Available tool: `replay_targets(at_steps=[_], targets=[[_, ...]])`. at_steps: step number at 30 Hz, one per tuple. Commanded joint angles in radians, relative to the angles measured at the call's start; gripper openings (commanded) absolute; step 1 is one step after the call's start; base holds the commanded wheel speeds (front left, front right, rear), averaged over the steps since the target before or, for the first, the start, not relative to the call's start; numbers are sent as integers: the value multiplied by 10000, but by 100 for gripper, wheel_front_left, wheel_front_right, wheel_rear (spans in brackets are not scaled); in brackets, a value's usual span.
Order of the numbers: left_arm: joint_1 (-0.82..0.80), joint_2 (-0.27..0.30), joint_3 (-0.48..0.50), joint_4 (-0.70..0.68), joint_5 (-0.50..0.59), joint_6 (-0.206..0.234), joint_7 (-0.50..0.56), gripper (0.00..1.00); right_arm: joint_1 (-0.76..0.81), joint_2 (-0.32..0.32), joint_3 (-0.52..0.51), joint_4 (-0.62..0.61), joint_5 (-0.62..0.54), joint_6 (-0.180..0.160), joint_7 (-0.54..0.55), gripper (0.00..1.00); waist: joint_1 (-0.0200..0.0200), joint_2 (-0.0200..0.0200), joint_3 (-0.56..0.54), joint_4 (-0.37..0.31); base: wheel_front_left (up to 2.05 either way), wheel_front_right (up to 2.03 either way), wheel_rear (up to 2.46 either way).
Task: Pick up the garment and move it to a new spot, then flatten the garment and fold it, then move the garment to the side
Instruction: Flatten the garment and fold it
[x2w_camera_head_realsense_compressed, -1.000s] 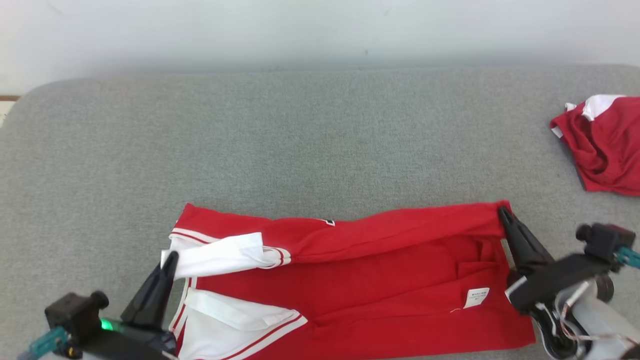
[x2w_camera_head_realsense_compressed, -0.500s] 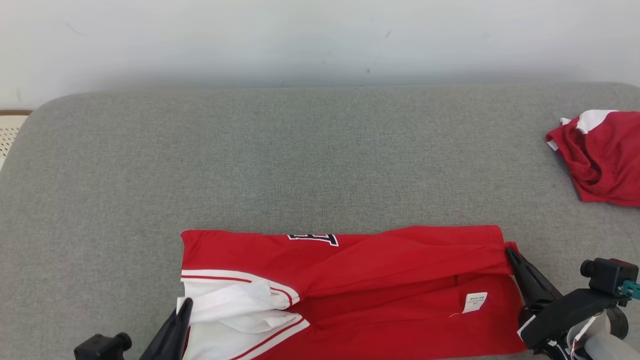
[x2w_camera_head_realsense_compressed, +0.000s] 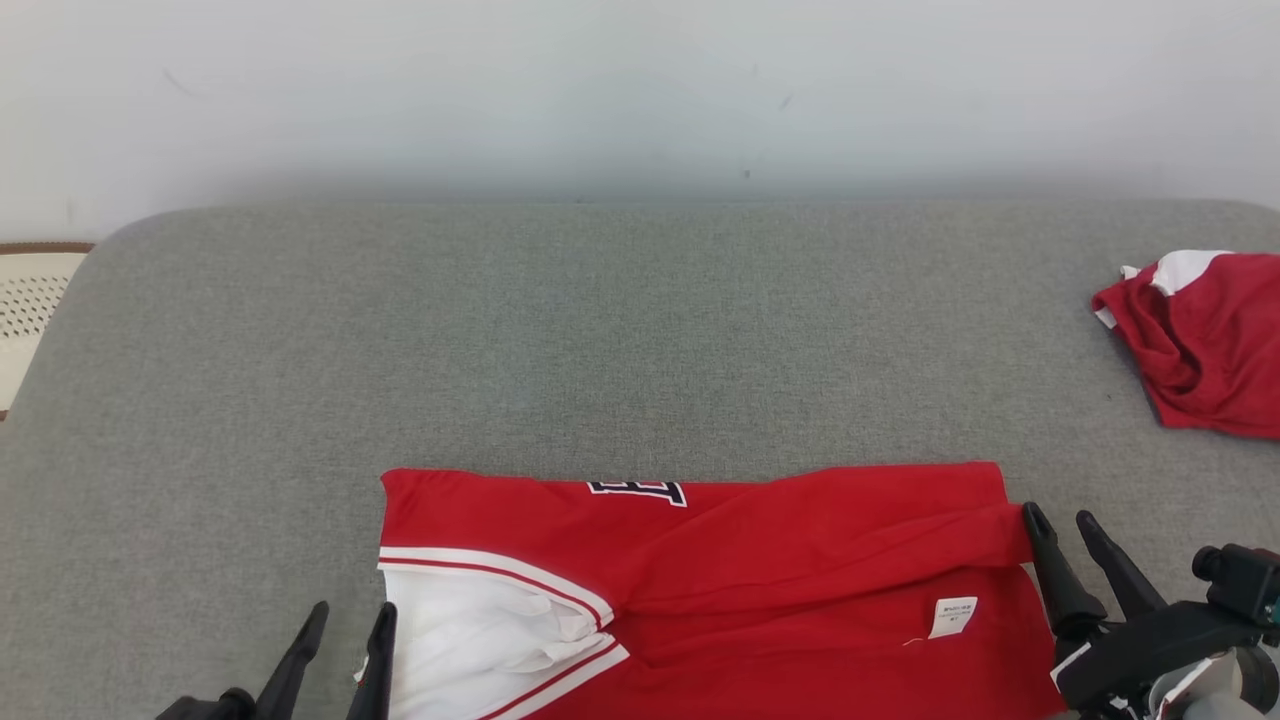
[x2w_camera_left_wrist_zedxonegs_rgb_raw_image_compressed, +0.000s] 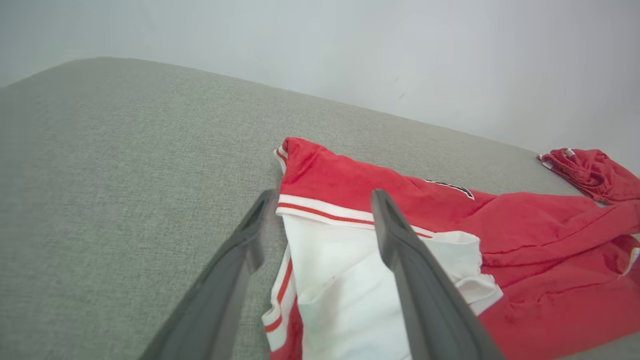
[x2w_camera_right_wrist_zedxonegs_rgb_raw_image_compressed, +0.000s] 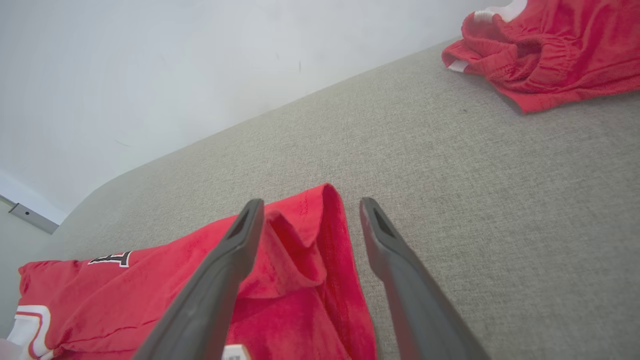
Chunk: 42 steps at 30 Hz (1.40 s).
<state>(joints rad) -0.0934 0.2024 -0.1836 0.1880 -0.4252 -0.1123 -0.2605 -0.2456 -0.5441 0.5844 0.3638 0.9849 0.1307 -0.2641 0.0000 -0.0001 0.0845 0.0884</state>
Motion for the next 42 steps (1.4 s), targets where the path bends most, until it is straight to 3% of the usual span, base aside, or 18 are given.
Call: replay_targets(at_steps=[1, 14, 28, 35, 36, 38, 42], targets=[[270, -131, 286, -221, 322, 66, -47, 100, 192, 138, -198, 8, -226, 1, -16, 100, 0, 1, -109, 57, 0, 0, 0], [873, -985, 1436, -1322, 1926, 404, -47, 100, -244, 1241, -1348, 1319, -1607, 1, -15, 100, 0, 1, -411, 182, 0, 0, 0], [728, -1379, 1614, -1286, 2279, 86, -45, 100, -1206, 2169, -1740, 4137, -2838, 1, 307, 100, 0, 1, -172, 520, 0, 0, 0], [634, -1451, 1736, -1305, 2373, 13, -47, 100, -1096, 2413, -1502, 4416, -2587, 1, 563, 100, 0, 1, -2, 505, 0, 0, 0], [612, -1459, 1752, -1313, 2378, 5, -45, 100, -1083, 2421, -1456, 4403, -2531, 1, 586, 50, 0, 1, 33, 493, 0, 0, 0], [576, -1473, 1760, -1301, 2399, -19, -47, 100, -1088, 2403, -1376, 4355, -2493, 1, 556, 0, 0, 1, 72, 487, 0, 0, 0], [526, -1493, 1780, -1276, 2404, -57, -47, 100, -1168, 2307, -1330, 4262, -2450, -4, 429, 0, 0, 1, 112, 471, 0, 0, 0]])
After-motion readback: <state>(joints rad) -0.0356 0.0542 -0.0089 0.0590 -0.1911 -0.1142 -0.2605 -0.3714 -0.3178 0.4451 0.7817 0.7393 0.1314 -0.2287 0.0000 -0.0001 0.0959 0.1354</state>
